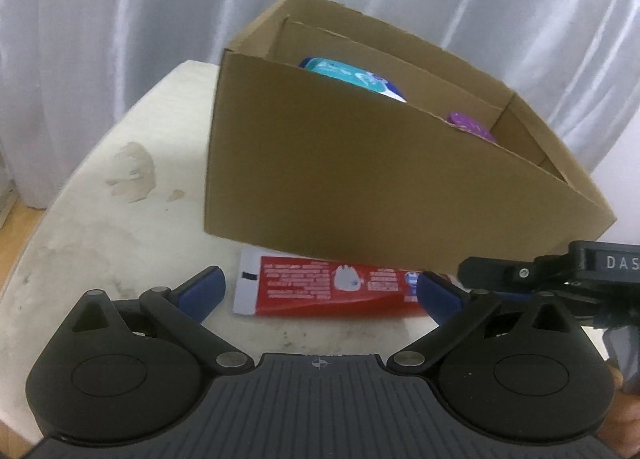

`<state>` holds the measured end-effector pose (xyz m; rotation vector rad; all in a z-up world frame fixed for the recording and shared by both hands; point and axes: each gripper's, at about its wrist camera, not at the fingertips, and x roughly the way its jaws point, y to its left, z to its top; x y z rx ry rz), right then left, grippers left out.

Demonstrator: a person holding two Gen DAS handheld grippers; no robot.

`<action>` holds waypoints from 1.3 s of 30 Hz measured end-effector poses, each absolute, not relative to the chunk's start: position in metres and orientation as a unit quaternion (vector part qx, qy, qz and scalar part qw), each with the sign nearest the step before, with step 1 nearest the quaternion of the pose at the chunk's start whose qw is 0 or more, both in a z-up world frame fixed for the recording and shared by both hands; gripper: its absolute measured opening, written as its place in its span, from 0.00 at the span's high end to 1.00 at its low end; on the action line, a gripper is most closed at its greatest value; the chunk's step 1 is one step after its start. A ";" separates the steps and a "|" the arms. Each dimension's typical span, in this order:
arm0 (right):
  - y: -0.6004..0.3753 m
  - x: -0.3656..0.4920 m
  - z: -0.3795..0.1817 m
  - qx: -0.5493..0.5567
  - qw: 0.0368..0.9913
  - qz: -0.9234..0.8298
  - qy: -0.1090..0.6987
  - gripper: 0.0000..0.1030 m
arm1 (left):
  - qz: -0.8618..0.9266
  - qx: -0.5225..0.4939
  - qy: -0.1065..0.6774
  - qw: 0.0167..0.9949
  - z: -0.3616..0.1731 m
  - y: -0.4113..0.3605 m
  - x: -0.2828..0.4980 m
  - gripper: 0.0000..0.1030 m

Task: Organize objects
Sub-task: 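Lower the open right gripper over the red toothpaste tube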

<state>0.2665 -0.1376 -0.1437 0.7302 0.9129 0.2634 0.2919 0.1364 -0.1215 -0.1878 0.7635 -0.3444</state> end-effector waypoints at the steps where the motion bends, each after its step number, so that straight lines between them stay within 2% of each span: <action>1: -0.138 0.266 -0.144 0.345 0.825 0.126 0.430 0.47 | -0.171 -0.093 0.371 0.908 -0.121 0.135 0.292 0.00; 39: -0.163 0.223 -0.138 0.351 0.820 0.117 0.438 0.48 | -0.162 -0.082 0.420 0.889 -0.118 0.089 0.226 0.00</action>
